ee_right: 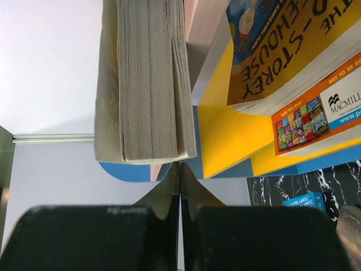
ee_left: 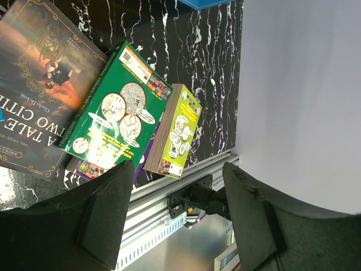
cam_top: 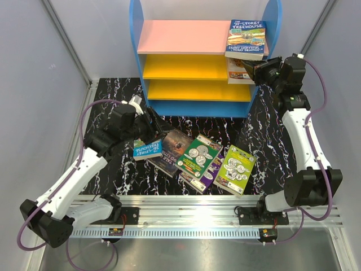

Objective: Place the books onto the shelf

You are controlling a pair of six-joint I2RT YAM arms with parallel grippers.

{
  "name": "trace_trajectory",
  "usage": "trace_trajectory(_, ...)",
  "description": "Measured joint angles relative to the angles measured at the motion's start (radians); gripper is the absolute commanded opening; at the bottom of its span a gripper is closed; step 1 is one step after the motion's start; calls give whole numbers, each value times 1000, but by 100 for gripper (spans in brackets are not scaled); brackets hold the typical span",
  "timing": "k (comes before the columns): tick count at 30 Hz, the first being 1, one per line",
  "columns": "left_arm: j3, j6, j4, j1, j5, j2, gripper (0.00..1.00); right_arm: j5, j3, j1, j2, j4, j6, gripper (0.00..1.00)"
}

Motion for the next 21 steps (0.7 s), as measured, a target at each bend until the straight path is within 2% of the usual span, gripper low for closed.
trace_trajectory(12, 0, -1, 2, 5, -4, 27, 69, -39, 3, -139, 2, 1, 5, 2)
trace_trajectory(19, 0, -16, 17, 5, -5, 48, 69, -83, 23, -161, 39, 27, 16, 2)
trace_trajectory(21, 0, -18, 19, 5, -6, 51, 69, -99, 26, -164, 49, 31, 16, 5)
